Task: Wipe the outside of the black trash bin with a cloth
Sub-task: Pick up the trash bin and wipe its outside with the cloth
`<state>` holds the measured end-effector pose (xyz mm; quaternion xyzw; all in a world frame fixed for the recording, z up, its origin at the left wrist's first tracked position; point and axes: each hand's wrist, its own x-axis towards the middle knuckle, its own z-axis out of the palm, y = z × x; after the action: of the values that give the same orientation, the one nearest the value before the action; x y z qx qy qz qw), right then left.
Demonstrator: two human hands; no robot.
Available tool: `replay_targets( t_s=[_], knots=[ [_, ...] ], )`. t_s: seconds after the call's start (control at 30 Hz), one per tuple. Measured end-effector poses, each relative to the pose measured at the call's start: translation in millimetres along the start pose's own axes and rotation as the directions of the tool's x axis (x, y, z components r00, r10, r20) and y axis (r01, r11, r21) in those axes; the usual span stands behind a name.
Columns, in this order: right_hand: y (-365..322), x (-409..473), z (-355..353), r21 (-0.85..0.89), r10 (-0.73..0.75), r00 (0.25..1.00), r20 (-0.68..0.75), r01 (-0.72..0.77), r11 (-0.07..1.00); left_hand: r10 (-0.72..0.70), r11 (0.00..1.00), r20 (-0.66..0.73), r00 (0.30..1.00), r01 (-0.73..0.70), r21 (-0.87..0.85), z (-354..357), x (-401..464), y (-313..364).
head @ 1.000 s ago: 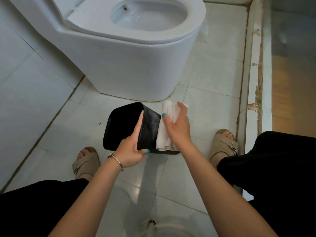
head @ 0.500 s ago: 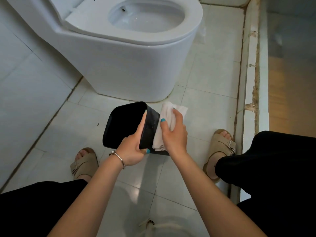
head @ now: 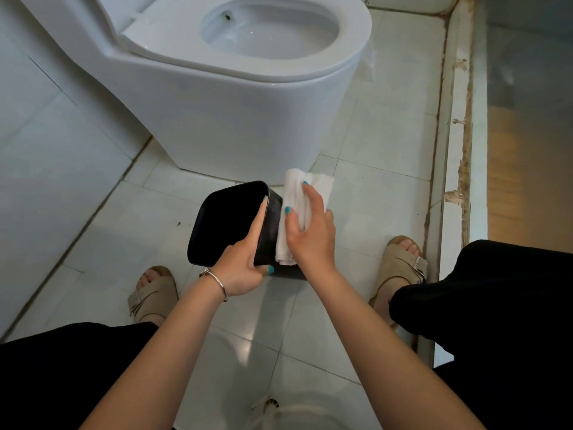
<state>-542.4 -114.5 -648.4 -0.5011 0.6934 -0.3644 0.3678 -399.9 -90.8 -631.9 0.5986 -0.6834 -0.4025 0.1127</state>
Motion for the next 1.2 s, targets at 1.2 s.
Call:
replay_targets(
  t_s=[1.2],
  knots=[
    [6,-4,30,0.072,-0.278,0.941,0.191,0.269,0.96,-0.012,0.927,-0.05,0.999,-0.007,-0.375,-12,-12,-34]
  ],
)
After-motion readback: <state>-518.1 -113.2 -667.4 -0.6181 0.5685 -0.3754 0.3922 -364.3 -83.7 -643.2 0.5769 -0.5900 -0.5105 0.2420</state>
